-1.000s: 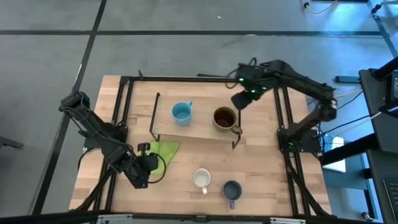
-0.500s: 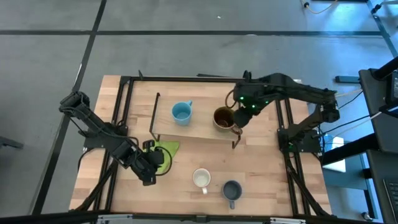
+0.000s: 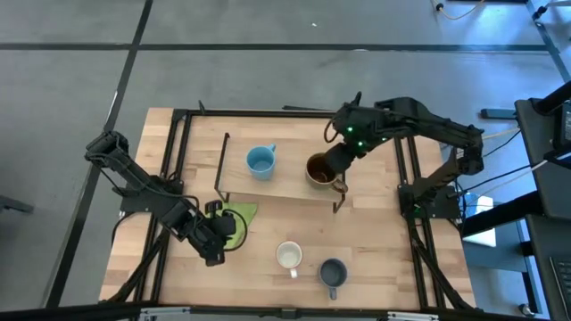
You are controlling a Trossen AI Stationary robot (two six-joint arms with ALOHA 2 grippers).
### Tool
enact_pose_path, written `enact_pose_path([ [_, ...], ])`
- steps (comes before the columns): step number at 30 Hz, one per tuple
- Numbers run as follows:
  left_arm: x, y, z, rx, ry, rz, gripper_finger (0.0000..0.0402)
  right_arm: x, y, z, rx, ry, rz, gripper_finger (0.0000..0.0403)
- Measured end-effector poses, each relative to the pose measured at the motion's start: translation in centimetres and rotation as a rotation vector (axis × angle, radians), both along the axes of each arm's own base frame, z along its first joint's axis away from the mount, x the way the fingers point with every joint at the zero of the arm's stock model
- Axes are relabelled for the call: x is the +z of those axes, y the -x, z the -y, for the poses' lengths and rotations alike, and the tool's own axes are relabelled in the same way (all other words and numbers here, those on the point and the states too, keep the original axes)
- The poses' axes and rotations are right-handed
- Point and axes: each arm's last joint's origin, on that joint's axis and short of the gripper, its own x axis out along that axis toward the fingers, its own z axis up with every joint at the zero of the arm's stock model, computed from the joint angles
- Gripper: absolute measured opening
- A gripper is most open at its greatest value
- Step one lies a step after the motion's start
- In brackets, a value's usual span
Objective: Stack small to large cups/mugs on shelf
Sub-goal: Remove the green mug from the shelf
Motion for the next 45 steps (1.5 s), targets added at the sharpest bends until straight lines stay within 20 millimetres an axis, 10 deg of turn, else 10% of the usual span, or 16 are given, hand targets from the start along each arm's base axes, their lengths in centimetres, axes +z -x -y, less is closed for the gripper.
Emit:
enact_pose_path([
  [45, 0.0, 0.0, -0.1, 0.005, -0.038, 0.02, 0.006, -6.1, -5.1, 0.5, 0.083, 0.006, -0.3, 0.0042],
])
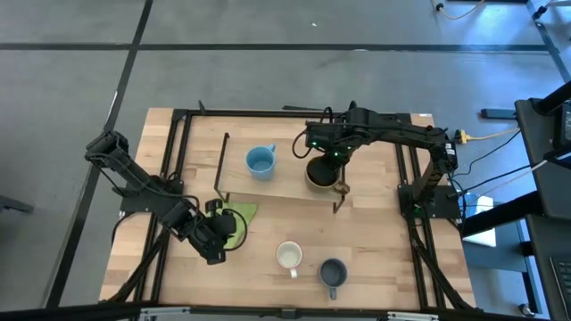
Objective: Stack small to large cups/mugs on shelf
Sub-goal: Remove the green mug from the shelf
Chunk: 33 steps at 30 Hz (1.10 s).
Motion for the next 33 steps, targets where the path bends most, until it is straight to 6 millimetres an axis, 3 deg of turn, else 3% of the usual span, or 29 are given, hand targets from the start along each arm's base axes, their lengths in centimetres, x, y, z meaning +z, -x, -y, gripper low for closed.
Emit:
enact_pose_path([
  [8, 0.0, 0.0, 0.0, 0.001, -0.001, 0.001, 0.006, 1.2, 0.0, -0.1, -0.007, -0.003, 0.049, 0.0053],
  [20, 0.0, 0.0, 0.0, 0.006, 0.004, 0.002, 0.006, 5.9, 1.0, -0.5, -0.029, 0.03, 0.239, 0.0043],
  [25, 0.0, 0.0, 0.1, 0.003, 0.007, 0.004, 0.006, 6.5, 1.9, -2.6, -0.001, -0.012, 0.255, 0.0043],
  [33, 0.0, 0.1, 0.2, -0.005, 0.003, 0.001, 0.006, 7.0, 3.0, -8.4, 0.117, -0.08, 0.27, 0.0043],
])
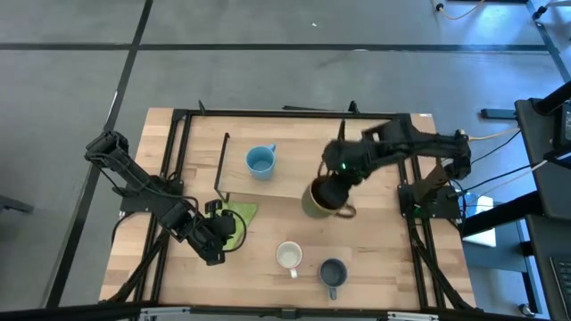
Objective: Stack small to large cups/mugs on shelf
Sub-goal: Remove the green mug from the shelf
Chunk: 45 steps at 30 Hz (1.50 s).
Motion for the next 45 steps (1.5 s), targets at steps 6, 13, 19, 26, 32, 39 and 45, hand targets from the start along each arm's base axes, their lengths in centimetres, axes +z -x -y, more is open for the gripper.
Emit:
enact_pose_path([
  [6, 0.0, 0.0, -0.1, 0.005, -0.019, 0.012, 0.006, -1.9, 0.7, -4.2, -0.015, -0.007, -0.08, 0.0043],
  [13, 0.0, 0.0, -0.1, -0.019, -0.035, 0.013, 0.006, -6.7, 2.0, -7.0, -0.129, 0.062, -0.253, 0.0043],
  [19, 0.0, 0.0, 0.0, -0.037, -0.04, 0.008, 0.006, -7.3, 4.5, -8.1, -0.237, 0.048, -0.27, 0.0043],
  [26, 0.0, 0.0, -0.1, -0.043, -0.043, 0.007, 0.006, -8.4, 7.6, -10.2, -0.37, 0.001, -0.326, 0.0043],
  [32, 0.0, 0.0, -0.1, -0.043, -0.046, 0.008, 0.006, -10.5, 9.5, -11.3, -0.49, 0.005, -0.421, 0.0043],
  [39, 0.0, 0.0, 0.0, -0.072, -0.048, -0.001, 0.006, -13.3, 10.3, -12.2, -0.601, 0.024, -0.452, 0.005],
  [45, 0.0, 0.1, 0.1, -0.109, -0.032, -0.021, 0.006, -15.9, 9.5, -12.7, -0.656, -0.015, -0.347, 0.005],
])
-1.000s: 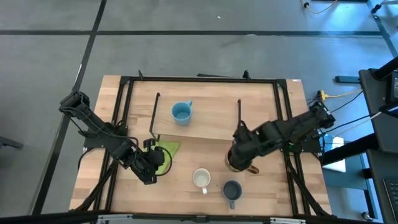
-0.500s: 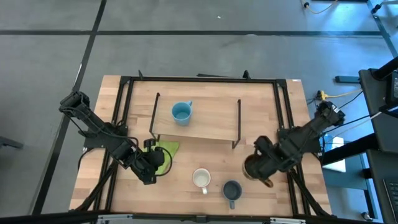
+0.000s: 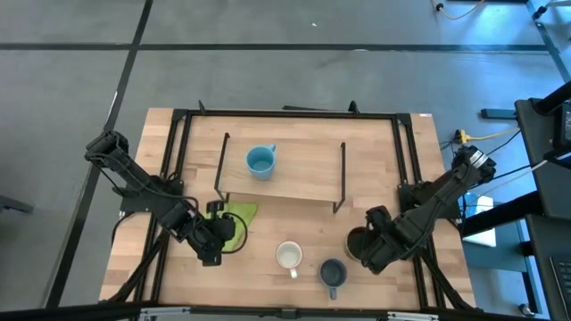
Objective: Stack small to large cups/mugs on shelf
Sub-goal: Remove the green mug from the shelf
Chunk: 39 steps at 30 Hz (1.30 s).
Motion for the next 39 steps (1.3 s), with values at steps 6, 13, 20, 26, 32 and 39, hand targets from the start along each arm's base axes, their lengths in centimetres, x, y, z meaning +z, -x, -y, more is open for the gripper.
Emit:
enact_pose_path([
  [6, 0.0, 0.0, 0.0, -0.004, 0.006, -0.004, 0.006, -1.4, 0.5, 0.5, -0.055, 0.051, -0.033, 0.0052],
  [13, 0.0, 0.1, 0.2, -0.009, 0.007, -0.005, 0.006, -3.7, 0.5, 0.4, -0.081, 0.02, -0.034, 0.0051],
  [20, 0.0, 0.1, 0.2, -0.008, 0.007, -0.005, 0.006, -5.3, 0.4, 0.4, -0.095, -0.003, 0.001, 0.0052],
  [26, 0.0, 0.1, 0.2, -0.013, 0.02, -0.015, 0.006, -5.9, 0.4, 0.4, -0.092, -0.015, 0.022, 0.0052],
  [32, 0.0, 0.1, 0.2, -0.012, 0.023, -0.016, 0.006, -5.2, 0.5, 0.6, -0.079, 0.018, 0.05, 0.0063],
  [39, 0.0, 0.1, 0.2, -0.003, 0.029, -0.013, 0.006, -4.0, 1.3, 1.4, -0.084, 0.02, 0.05, 0.0112],
])
